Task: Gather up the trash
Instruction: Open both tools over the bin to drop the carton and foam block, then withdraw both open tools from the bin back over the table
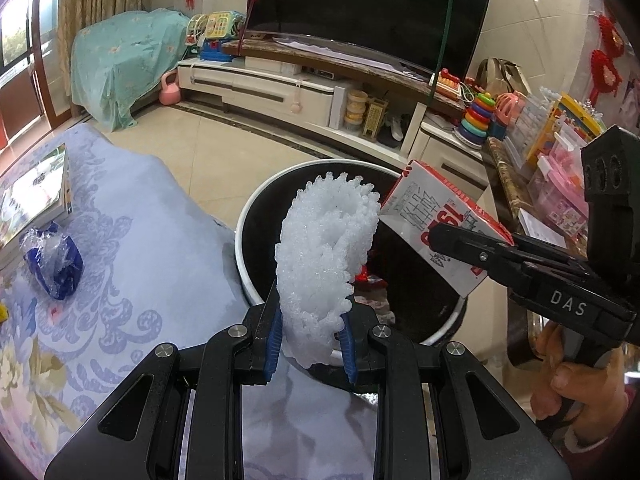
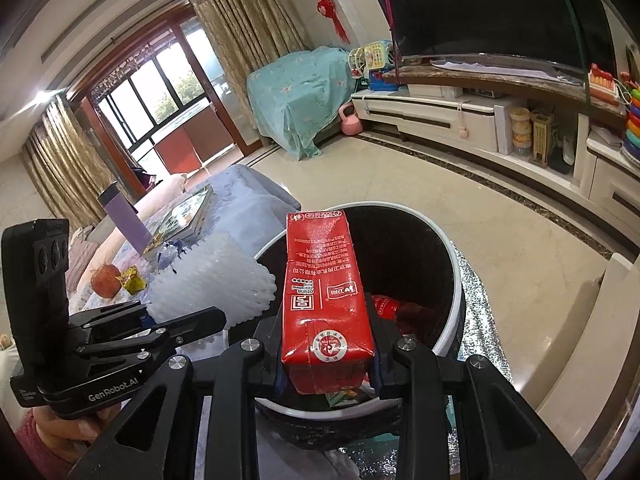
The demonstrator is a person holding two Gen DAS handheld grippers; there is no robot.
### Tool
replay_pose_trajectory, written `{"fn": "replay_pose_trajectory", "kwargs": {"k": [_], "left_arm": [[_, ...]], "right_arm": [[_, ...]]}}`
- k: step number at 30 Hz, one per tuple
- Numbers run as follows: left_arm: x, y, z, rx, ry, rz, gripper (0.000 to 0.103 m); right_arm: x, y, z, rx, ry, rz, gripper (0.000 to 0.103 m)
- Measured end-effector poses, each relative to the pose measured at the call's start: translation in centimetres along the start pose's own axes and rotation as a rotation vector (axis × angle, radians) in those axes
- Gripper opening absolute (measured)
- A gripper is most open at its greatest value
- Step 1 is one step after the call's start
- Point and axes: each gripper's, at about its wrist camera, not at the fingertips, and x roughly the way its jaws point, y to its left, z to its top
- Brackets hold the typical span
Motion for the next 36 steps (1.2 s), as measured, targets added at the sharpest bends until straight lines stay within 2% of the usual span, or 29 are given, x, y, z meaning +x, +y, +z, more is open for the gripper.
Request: {"fn": "replay_pose_trajectory", "kwargs": {"k": [9,12,14,16,17,18,20,22,29,32,34,36], "left_arm": [[0.9,-0.2,0.4,-0.001,0.022,-0.006,0.024],[1.1,-0.3,0.5,0.001,0.022,-0.007,0.027],[1.1,-0.4,0.6,0.000,0.020,-0.004,0.035],[1.1,-0.3,0.7,-0.006,0.015,0.001,0.055],[1.1,-0.2,0.7,-0.009,0.013,0.005,0.057],[1.1,-0.2,0.7,-0.011,0.013,0.004,0.058],[0.9,0.0,0.6,-0.021,0.012,-0.001,0.059],[0.5,0.2,0.3,-0.030,0.006,-0.002,0.063],[-1.4,2.1,-2.0,-0.091,-0.017,0.006,0.064],[-2.7,3.6,-3.6,-0.140,-0.036,0.015,0.065],[-3.9,5.1,-4.8,-0.181,-0.060,0.028,0.070],[-5.0,6.7,-6.0,-0.224,-0.075,0.040,0.071]], "right_arm": [[0.6,-0.5,0.6,-0.002,0.014,-0.009,0.030],[0.7,-0.8,0.7,0.005,0.017,-0.012,0.030],[0.9,-1.2,0.8,0.015,0.019,-0.014,0.033],[0.9,-1.5,1.0,0.029,0.017,-0.020,0.034],[0.9,-1.8,1.1,0.040,0.017,-0.018,0.040],[0.9,-2.0,1.2,0.049,0.016,-0.021,0.050],[0.7,-2.0,1.3,0.052,0.007,-0.031,0.062],[0.3,-1.8,1.2,0.048,-0.006,-0.029,0.063],[-0.6,-0.7,0.5,0.050,-0.041,-0.014,0.081],[-0.7,0.1,0.0,0.048,-0.036,-0.016,0.087],[-0.8,1.1,-0.5,0.036,-0.035,-0.015,0.088],[-0.8,2.1,-0.8,0.024,-0.036,-0.010,0.091]]}}
